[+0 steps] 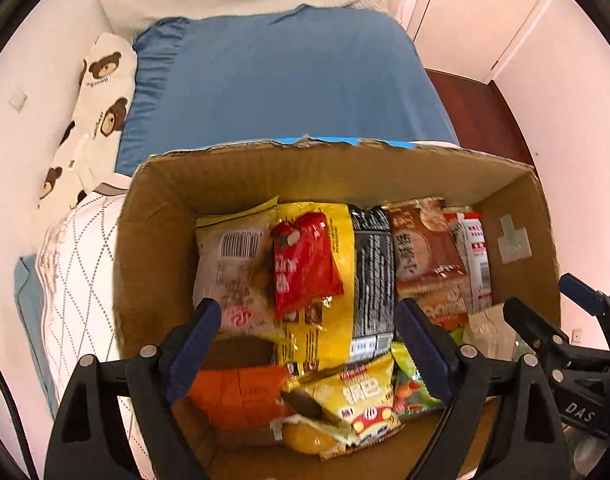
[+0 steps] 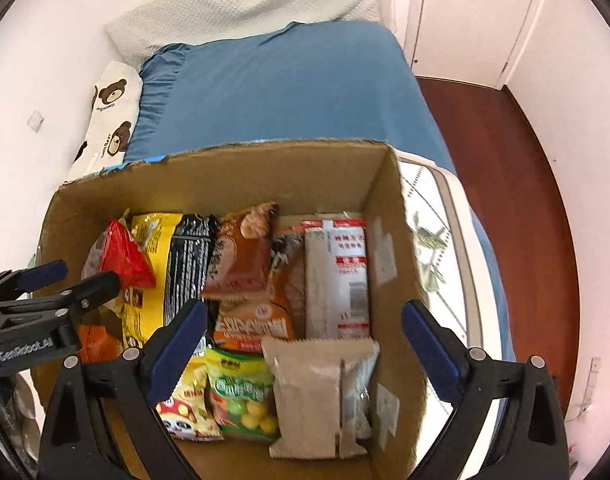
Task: Organize snacks
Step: 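Carry both packs into the box and open both tools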
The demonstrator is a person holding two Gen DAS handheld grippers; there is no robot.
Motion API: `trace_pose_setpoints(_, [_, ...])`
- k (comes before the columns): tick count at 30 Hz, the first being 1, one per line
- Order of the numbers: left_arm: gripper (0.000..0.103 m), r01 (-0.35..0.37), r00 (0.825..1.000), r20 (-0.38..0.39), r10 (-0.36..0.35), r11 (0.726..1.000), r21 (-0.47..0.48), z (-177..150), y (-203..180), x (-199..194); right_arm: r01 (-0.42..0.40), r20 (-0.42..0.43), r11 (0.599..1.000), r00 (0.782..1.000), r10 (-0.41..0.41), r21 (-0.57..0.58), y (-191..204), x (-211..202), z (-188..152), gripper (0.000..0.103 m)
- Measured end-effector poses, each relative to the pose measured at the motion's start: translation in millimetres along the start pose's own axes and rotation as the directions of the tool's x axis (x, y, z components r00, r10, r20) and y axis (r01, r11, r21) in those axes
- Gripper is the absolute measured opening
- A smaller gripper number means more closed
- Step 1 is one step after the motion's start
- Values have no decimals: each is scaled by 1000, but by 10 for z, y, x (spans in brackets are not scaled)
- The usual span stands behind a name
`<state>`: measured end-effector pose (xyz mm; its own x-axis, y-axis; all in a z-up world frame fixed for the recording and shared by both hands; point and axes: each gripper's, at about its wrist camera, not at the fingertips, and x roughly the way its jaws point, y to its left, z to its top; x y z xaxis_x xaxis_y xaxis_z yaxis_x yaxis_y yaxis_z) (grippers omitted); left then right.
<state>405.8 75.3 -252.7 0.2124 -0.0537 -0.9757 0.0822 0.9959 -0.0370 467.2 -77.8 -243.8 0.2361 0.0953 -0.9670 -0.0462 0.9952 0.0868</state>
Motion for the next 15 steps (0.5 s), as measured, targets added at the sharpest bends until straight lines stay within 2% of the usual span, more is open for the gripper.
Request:
trace_pose_setpoints(6, [89, -2, 996, 93, 2, 1000, 2, -235, -67, -381, 0, 41, 1000, 999, 0, 6, -76, -288, -208, 100])
trace_pose_setpoints(10, [89, 3, 981, 196, -1, 1000, -9, -501, -66, -692, -5, 87, 1000, 996, 6, -3, -68, -549, -396, 100])
trace_pose_setpoints(15, [89, 12, 960, 280, -5, 1000, -23, -895, -58, -1015, -3, 175, 1000, 985, 7, -24, -50, -946, -716, 100])
